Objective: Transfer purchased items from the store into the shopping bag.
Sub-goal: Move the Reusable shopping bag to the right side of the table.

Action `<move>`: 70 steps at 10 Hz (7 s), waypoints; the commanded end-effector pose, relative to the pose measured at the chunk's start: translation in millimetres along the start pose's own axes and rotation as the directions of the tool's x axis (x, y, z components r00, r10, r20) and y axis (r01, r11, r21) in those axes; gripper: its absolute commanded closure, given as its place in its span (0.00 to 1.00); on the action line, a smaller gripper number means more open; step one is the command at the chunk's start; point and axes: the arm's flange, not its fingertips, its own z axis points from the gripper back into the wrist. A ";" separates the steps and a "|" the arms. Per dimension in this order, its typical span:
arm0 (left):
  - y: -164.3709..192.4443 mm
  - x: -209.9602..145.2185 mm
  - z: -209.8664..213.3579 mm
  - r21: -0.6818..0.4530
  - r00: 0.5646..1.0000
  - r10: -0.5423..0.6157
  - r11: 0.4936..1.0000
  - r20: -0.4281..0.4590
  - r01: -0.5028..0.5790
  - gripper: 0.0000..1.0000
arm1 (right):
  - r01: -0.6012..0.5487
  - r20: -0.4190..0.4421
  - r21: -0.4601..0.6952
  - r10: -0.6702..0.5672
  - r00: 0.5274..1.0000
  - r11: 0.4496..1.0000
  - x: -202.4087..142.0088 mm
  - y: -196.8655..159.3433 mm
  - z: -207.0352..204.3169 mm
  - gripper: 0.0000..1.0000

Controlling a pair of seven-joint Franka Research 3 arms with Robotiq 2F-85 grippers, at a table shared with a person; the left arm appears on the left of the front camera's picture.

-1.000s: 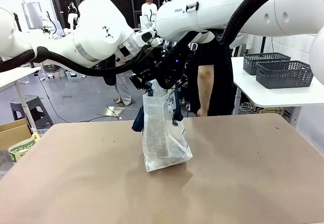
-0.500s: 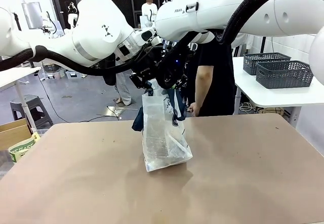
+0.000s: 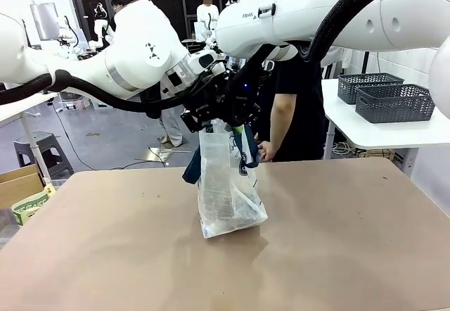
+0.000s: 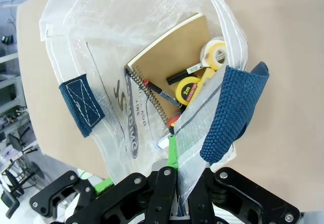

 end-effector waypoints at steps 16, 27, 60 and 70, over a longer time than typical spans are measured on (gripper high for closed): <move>-1.8 6.5 8.8 0.166 0.998 0.035 0.985 0.049 -0.042 1.00 | -0.069 -0.051 0.042 0.071 0.996 0.997 6.5 -7.4 -1.9 1.00; -2.0 8.2 5.1 0.137 0.999 0.020 0.990 0.030 -0.024 1.00 | -0.092 -0.007 0.058 0.092 0.996 0.994 -2.1 -16.3 7.4 0.11; -6.6 38.5 60.5 0.167 0.997 0.037 0.986 -0.060 -0.027 1.00 | -0.895 0.357 -0.082 0.852 0.384 0.438 -84.6 -195.6 65.8 0.00; 107.0 -71.3 229.8 0.473 0.971 0.024 0.870 0.240 -0.138 1.00 | -0.895 0.357 -0.082 0.852 0.384 0.438 -84.6 -195.6 65.8 0.00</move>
